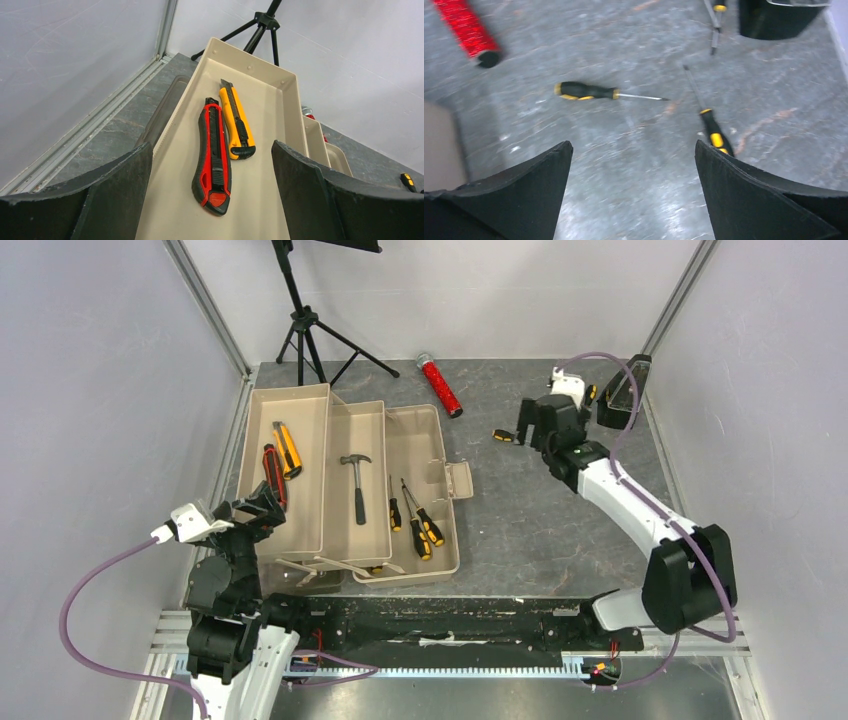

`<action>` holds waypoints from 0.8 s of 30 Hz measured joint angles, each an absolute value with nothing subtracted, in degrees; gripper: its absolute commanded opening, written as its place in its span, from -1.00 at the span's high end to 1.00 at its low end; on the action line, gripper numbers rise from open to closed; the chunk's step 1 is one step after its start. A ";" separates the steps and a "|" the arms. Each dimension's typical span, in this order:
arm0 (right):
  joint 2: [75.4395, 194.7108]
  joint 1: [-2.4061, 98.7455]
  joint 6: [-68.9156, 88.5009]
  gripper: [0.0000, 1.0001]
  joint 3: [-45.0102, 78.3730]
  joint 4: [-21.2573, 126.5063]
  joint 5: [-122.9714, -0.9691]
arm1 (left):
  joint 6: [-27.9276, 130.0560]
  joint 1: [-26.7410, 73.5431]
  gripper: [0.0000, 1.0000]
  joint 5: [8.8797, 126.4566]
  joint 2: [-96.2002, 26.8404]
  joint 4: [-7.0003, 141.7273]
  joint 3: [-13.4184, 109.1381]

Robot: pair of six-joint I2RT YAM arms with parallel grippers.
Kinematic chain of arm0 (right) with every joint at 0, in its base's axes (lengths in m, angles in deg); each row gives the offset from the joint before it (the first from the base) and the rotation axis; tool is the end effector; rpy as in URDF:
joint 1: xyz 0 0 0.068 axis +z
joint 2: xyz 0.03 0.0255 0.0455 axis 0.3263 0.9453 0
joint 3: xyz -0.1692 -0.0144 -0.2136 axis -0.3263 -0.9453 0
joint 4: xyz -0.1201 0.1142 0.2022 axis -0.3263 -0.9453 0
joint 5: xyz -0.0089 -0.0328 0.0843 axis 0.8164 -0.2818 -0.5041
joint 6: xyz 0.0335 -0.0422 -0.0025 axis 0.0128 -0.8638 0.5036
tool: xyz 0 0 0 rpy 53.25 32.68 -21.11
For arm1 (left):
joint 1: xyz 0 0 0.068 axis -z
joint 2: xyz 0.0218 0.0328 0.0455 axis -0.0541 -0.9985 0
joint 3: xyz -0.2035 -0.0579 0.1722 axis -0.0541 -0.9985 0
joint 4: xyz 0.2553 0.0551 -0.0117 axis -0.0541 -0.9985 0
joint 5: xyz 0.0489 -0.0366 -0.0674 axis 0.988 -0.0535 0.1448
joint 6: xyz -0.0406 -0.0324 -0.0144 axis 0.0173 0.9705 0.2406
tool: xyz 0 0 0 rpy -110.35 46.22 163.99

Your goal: Pack the tool kit

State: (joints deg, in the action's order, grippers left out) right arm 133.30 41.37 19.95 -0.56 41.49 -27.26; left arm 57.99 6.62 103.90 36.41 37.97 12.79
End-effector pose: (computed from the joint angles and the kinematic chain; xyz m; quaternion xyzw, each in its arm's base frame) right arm 0.2932 0.1028 0.2846 0.0723 0.8573 -0.0365 0.5084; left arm 0.0376 0.0105 0.3266 -0.2284 0.6368 -0.0175 0.7362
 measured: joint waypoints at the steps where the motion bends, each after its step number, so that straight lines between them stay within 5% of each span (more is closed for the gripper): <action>1: 134.00 39.07 19.80 -0.89 -0.56 41.41 -27.72 | 57.99 6.62 -0.87 103.90 36.41 37.97 12.79; 12: 148.03 18.40 19.49 -0.65 -0.56 41.08 -39.48 | 57.99 6.62 -0.87 103.92 36.41 37.97 12.79; 20: 155.71 13.17 19.58 -0.20 -0.41 41.62 -45.77 | 57.99 6.62 -0.87 103.90 36.41 37.99 12.79; 24: 156.41 13.20 19.23 0.21 -0.17 42.41 -48.18 | 57.96 6.62 -0.87 103.90 36.41 37.99 12.79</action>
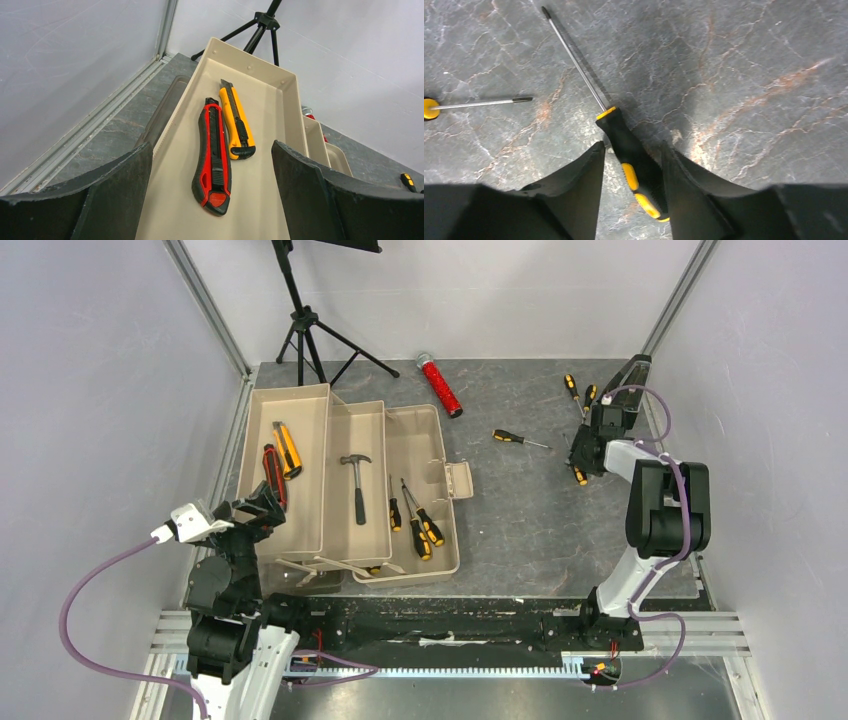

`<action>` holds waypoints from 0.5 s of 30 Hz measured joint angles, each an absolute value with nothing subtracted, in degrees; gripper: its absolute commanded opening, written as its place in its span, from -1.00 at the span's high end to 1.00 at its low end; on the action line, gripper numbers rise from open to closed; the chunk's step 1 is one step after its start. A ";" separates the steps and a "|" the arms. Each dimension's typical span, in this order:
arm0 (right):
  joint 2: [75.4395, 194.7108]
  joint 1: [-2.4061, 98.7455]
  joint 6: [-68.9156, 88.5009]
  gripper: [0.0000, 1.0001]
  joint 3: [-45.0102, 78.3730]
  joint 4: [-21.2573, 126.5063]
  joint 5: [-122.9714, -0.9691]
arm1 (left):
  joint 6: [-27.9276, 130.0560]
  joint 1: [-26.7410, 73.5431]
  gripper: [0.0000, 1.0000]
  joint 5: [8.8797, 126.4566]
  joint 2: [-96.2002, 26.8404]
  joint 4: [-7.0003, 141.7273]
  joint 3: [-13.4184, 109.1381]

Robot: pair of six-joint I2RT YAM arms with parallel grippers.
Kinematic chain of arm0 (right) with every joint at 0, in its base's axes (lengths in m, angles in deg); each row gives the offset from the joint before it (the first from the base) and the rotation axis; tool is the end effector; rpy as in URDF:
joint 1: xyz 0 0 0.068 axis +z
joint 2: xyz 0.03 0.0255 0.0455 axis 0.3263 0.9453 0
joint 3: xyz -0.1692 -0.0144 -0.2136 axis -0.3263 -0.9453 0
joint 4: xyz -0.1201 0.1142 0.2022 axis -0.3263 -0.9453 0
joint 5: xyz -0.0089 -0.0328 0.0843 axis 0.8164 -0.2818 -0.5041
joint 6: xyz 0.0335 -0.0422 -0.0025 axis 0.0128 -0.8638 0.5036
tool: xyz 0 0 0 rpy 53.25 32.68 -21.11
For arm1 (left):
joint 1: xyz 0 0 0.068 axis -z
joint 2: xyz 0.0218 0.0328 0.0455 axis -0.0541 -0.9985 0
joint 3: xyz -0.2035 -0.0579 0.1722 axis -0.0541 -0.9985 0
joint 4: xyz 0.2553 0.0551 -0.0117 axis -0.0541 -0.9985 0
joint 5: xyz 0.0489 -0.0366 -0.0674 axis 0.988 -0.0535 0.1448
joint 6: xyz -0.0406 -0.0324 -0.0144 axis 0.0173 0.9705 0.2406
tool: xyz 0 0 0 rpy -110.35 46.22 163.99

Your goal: Pack the tool kit

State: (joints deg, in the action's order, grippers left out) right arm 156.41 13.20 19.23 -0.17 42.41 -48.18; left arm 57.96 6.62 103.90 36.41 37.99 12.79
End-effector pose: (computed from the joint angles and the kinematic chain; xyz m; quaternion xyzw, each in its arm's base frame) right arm 0.3569 -0.0405 0.1568 0.1982 0.9301 -0.0232 0.3083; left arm 0.0376 0.0105 0.3266 -0.2282 0.6368 -0.0174 0.7363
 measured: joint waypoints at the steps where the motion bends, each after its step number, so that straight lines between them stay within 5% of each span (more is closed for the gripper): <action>1: 156.41 13.20 19.43 0.31 -0.17 42.50 -49.12 | 57.96 6.62 -0.87 103.90 36.41 37.99 12.79; 7: 155.66 13.20 20.10 0.77 -2.16 45.32 -51.70 | 57.96 6.62 -0.87 103.92 36.41 37.99 12.79; 15: 148.30 15.60 21.72 0.94 -6.05 44.90 -54.67 | 57.96 6.62 -0.86 103.90 36.41 37.99 12.79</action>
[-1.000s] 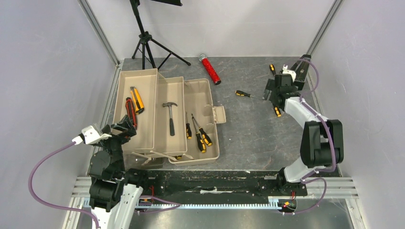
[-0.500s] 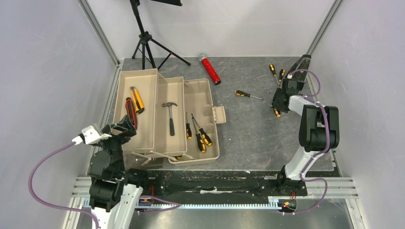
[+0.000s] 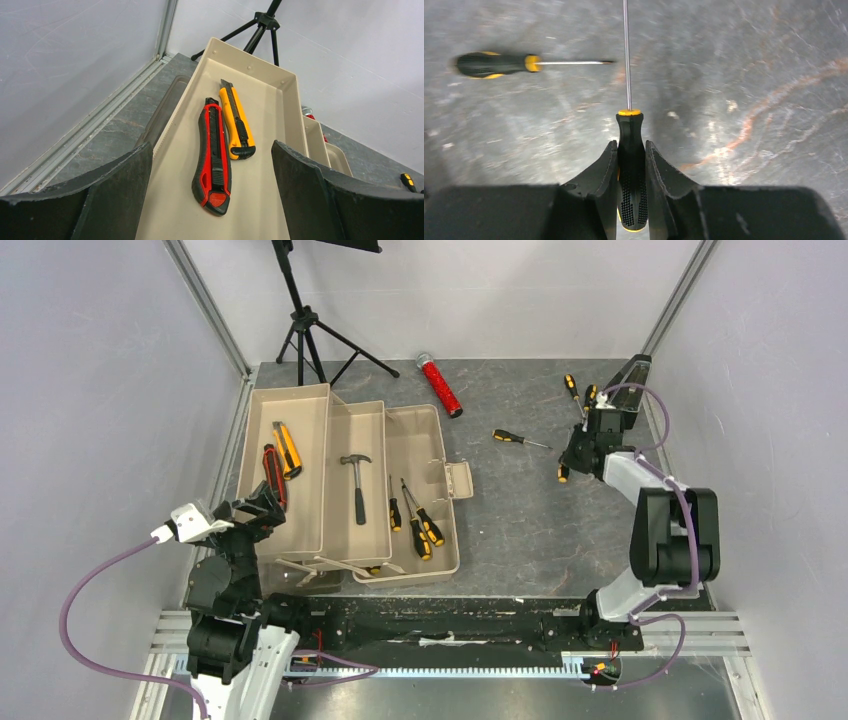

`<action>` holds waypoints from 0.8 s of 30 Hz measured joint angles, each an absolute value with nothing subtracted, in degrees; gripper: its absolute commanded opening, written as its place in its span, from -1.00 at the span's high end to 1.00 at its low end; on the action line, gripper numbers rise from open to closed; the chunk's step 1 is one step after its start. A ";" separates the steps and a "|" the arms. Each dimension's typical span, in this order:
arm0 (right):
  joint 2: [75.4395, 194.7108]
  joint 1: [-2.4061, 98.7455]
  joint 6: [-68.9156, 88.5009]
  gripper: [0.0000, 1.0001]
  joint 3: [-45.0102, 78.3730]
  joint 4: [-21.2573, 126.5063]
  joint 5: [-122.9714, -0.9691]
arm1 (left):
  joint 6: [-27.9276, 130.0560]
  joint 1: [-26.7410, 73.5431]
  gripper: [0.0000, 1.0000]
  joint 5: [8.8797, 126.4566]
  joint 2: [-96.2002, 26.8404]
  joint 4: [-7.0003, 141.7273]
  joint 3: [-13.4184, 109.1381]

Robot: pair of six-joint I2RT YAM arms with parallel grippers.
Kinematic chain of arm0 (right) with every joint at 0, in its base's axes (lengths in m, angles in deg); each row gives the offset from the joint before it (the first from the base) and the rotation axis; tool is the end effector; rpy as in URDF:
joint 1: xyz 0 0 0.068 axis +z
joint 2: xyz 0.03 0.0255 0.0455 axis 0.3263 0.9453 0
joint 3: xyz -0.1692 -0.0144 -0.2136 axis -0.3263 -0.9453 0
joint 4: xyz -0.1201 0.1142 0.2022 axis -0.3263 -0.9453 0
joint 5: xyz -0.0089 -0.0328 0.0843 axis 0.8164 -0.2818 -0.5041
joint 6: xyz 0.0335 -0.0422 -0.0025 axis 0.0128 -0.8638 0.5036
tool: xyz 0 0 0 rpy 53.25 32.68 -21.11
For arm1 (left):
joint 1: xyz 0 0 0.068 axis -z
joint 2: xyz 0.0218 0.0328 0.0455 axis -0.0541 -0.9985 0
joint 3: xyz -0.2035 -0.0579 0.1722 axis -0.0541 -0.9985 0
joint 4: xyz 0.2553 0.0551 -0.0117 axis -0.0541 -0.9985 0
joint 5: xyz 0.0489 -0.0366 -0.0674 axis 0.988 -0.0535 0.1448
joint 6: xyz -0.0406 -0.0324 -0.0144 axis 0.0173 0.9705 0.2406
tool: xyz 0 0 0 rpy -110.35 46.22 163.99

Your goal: Pack the tool kit

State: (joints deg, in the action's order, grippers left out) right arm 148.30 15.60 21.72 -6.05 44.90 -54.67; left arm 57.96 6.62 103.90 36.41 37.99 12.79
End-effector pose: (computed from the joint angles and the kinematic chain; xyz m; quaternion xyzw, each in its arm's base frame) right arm 0.3336 -0.0200 0.1762 0.1796 0.9215 0.0486 0.3409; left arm 0.0376 0.0105 0.3266 -0.2282 0.6368 -0.0174 0.7363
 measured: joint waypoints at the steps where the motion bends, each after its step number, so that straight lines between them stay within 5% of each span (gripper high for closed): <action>1: 146.61 16.50 21.98 0.95 -6.14 44.88 -54.93 | 57.96 6.62 -0.86 103.90 36.41 37.99 12.79; 9: 134.59 29.46 25.76 0.97 -6.11 46.70 -56.77 | 57.96 6.62 -0.86 103.90 36.39 37.99 12.79; 24: 136.01 56.87 39.71 0.80 -4.91 55.88 -59.87 | 57.92 6.62 -0.86 103.92 36.41 37.99 12.77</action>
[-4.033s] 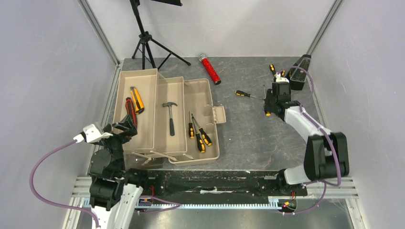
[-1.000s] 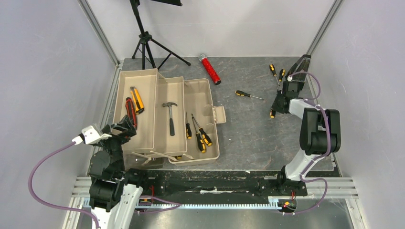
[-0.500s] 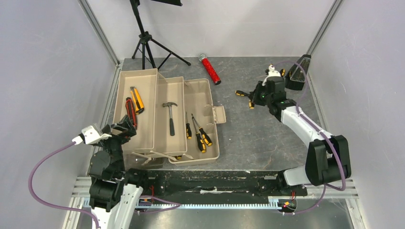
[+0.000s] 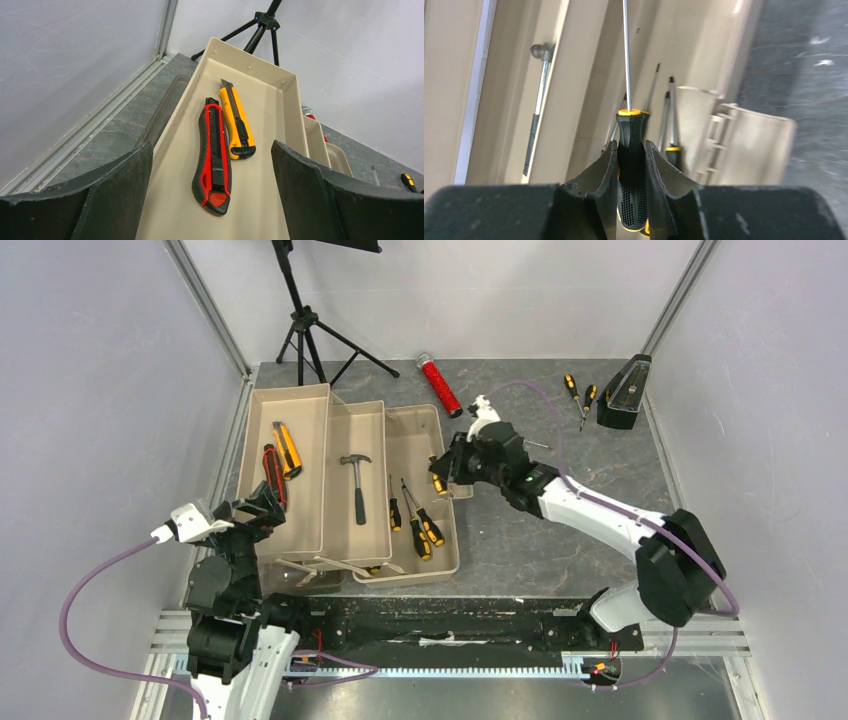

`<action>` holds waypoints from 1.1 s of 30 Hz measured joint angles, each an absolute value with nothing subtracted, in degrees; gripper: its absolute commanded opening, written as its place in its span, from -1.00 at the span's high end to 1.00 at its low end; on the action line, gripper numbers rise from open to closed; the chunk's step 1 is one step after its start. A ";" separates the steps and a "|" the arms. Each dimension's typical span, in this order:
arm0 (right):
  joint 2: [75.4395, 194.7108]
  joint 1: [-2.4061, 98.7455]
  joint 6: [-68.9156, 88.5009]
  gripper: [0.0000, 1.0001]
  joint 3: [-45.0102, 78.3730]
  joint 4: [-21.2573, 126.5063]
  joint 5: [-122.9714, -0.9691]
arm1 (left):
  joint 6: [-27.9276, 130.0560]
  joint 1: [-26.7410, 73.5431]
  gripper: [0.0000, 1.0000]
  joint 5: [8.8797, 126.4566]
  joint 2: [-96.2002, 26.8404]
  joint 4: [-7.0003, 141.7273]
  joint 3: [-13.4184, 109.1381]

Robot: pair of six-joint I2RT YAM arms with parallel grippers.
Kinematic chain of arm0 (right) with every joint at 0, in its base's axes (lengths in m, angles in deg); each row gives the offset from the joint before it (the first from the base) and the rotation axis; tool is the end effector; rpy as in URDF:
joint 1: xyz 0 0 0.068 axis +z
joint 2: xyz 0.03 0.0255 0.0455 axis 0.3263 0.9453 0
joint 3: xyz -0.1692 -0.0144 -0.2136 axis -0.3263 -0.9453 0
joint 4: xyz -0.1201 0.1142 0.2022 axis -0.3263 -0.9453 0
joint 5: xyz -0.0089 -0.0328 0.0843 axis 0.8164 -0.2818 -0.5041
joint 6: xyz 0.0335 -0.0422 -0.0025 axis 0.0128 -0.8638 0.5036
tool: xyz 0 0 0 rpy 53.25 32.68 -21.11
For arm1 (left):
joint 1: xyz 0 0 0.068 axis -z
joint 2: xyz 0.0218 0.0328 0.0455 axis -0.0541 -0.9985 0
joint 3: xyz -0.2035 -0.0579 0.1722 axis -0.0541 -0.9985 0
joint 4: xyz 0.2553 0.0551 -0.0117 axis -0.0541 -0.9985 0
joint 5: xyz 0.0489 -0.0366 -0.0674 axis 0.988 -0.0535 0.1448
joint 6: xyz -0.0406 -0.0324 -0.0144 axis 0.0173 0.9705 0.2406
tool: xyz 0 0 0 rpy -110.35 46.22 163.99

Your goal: Pack the tool kit

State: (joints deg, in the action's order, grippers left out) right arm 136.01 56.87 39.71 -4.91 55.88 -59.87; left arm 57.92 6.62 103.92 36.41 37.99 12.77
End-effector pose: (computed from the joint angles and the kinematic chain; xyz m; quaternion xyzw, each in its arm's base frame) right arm 0.2561 0.2031 0.2663 -0.0340 0.8436 0.3561 0.4005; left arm 0.0376 0.0105 0.3265 -0.2281 0.6369 -0.0170 0.7362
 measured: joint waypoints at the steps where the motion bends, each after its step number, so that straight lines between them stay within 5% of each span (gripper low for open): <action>1: 137.28 58.13 40.28 0.78 -4.17 56.20 -59.85 | 57.92 6.62 -0.86 103.92 36.41 37.97 12.79; 6: 143.31 62.81 42.33 0.21 -1.39 56.82 -58.95 | 57.92 6.62 -0.86 103.96 36.58 37.97 12.79; 11: 146.55 64.71 43.12 -0.12 -0.30 56.33 -57.97 | 57.90 6.62 -0.86 104.05 36.78 37.97 12.77; 22: 144.65 63.10 32.82 -0.41 6.65 50.06 -46.95 | 57.88 6.62 -0.86 104.11 37.13 37.97 12.77; 33: 147.38 42.55 19.69 -0.50 11.87 44.23 -39.35 | 57.86 6.62 -0.86 104.11 37.13 37.99 12.77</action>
State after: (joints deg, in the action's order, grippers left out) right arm 147.38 42.55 19.69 11.87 44.23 -39.35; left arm 57.86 6.62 104.11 37.13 37.99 12.77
